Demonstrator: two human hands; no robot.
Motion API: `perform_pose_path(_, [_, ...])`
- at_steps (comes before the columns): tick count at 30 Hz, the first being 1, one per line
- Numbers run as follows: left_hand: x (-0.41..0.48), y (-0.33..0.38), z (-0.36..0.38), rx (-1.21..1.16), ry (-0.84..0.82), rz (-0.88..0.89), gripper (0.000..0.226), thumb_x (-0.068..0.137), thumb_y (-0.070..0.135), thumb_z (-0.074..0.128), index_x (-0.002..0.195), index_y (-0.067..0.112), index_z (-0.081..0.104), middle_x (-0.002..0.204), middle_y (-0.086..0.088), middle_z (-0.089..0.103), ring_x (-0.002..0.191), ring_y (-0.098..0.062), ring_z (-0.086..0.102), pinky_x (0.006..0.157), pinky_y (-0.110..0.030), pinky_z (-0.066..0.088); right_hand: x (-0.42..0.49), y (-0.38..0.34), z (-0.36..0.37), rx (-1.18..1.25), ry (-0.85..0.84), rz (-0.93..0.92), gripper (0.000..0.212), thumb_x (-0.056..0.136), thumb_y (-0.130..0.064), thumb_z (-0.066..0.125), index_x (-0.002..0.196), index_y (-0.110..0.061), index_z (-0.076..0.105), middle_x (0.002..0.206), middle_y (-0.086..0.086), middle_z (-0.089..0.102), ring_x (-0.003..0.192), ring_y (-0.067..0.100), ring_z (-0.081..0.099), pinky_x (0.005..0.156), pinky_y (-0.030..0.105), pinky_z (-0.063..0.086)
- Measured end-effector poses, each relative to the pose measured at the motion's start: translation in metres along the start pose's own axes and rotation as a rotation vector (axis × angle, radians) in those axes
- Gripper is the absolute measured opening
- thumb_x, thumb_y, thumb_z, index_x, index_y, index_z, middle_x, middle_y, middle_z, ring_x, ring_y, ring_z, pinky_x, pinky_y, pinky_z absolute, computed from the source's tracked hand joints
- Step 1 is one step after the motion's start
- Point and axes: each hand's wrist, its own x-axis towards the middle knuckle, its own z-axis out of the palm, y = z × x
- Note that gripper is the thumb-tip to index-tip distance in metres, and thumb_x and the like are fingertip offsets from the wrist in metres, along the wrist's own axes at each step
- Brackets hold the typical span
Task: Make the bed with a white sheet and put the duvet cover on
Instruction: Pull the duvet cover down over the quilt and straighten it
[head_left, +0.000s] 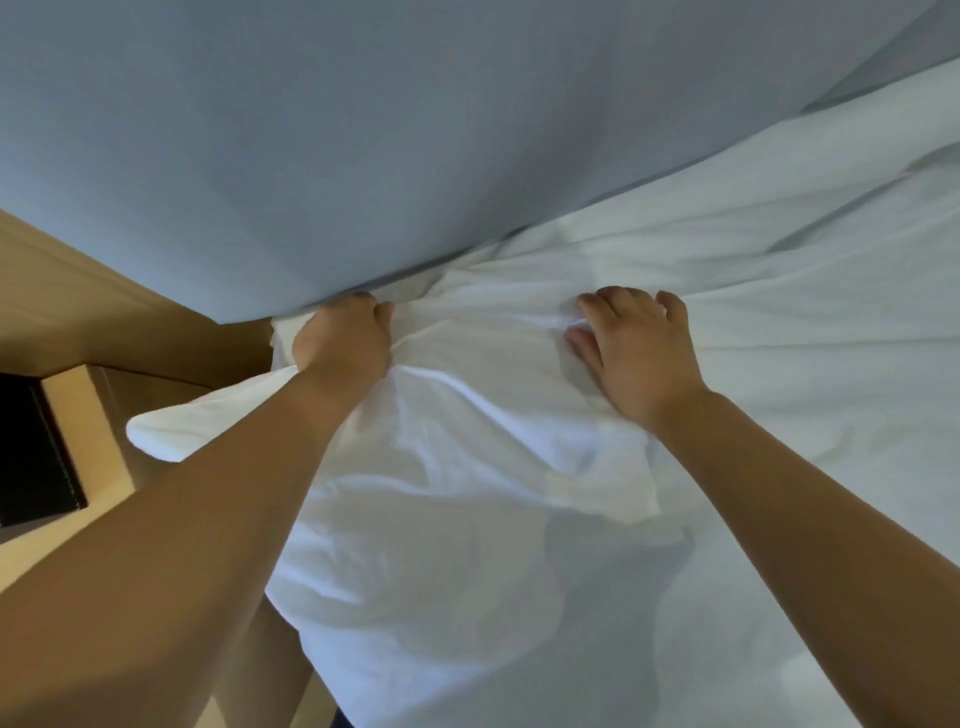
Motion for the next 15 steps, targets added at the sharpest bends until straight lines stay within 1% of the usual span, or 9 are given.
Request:
perform_pose_path(2, [-0.004,0.008,0.0,0.11,-0.001,0.028,0.038,0.103,0.031,0.029,0.118,0.005,0.053,0.12,-0.019,0.057,0.112,-0.037,0.053,0.077,-0.038,0.039,0.01,0.002,0.001,-0.031,-0.022,0.023,0.034,0.101,-0.03,0.032,0.114,-0.011,0.056,0.114,0.007,0.058,0.109,0.027,0.051,0.1,0.04,0.022])
perform_pose_path(5, [-0.028,0.021,-0.002,0.207,0.123,0.241,0.034,0.098,0.027,0.039,0.122,0.004,0.048,0.121,-0.019,0.051,0.11,-0.037,0.05,0.082,-0.044,0.042,0.023,0.011,0.0,-0.043,-0.069,0.032,0.03,0.1,-0.026,0.034,0.099,-0.006,0.057,0.099,0.013,0.061,0.092,0.035,0.056,0.077,0.035,0.03])
perform_pose_path(6, [-0.038,0.023,-0.004,0.185,0.191,0.363,0.033,0.094,0.025,0.042,0.117,0.003,0.053,0.113,-0.02,0.055,0.102,-0.037,0.054,0.079,-0.044,0.044,0.025,0.014,0.0,0.022,-0.096,0.024,0.03,0.099,-0.029,0.037,0.098,-0.006,0.056,0.098,0.013,0.061,0.091,0.035,0.057,0.074,0.035,0.031])
perform_pose_path(8, [-0.053,0.021,-0.006,0.145,0.321,0.568,0.036,0.09,0.028,0.039,0.099,0.003,0.063,0.093,-0.018,0.06,0.083,-0.036,0.058,0.069,-0.041,0.046,0.028,0.019,-0.002,0.264,-0.204,0.043,0.036,0.094,-0.043,0.047,0.107,-0.012,0.057,0.107,0.006,0.063,0.099,0.029,0.058,0.082,0.034,0.037])
perform_pose_path(9, [-0.057,0.019,-0.006,0.147,0.268,0.593,0.044,0.091,0.036,0.035,0.098,0.004,0.064,0.091,-0.016,0.061,0.081,-0.035,0.059,0.068,-0.041,0.046,0.028,0.023,-0.005,0.342,-0.295,0.07,0.046,0.088,-0.052,0.051,0.116,-0.017,0.056,0.116,0.0,0.062,0.107,0.025,0.056,0.09,0.032,0.037])
perform_pose_path(10, [-0.06,0.018,-0.007,0.145,0.143,0.541,0.055,0.09,0.049,0.03,0.104,0.007,0.063,0.097,-0.015,0.061,0.087,-0.035,0.058,0.073,-0.04,0.046,0.028,0.027,-0.008,0.318,-0.391,0.061,0.058,0.08,-0.061,0.052,0.124,-0.022,0.054,0.125,-0.004,0.058,0.115,0.021,0.053,0.096,0.032,0.033])
perform_pose_path(12, [-0.059,0.014,-0.008,0.188,-0.149,0.329,0.082,0.079,0.071,0.017,0.125,0.013,0.052,0.12,-0.01,0.053,0.109,-0.031,0.051,0.089,-0.041,0.041,0.03,0.036,-0.011,0.127,-0.512,0.008,0.076,0.067,-0.072,0.046,0.129,-0.028,0.05,0.132,-0.006,0.053,0.124,0.019,0.047,0.104,0.041,0.022])
perform_pose_path(13, [-0.057,0.011,-0.007,0.192,-0.225,0.273,0.094,0.071,0.078,0.012,0.13,0.015,0.047,0.127,-0.009,0.049,0.115,-0.029,0.047,0.094,-0.041,0.038,0.03,0.04,-0.012,0.057,-0.528,0.003,0.078,0.066,-0.073,0.044,0.129,-0.027,0.05,0.131,-0.004,0.053,0.124,0.02,0.046,0.106,0.046,0.017])
perform_pose_path(15, [-0.057,0.014,-0.008,0.152,-0.299,0.261,0.108,0.058,0.086,0.004,0.129,0.016,0.047,0.124,-0.008,0.052,0.113,-0.028,0.049,0.092,-0.039,0.038,0.029,0.041,-0.01,-0.001,-0.483,-0.008,0.073,0.071,-0.073,0.043,0.123,-0.023,0.053,0.122,0.0,0.057,0.118,0.022,0.051,0.108,0.049,0.014])
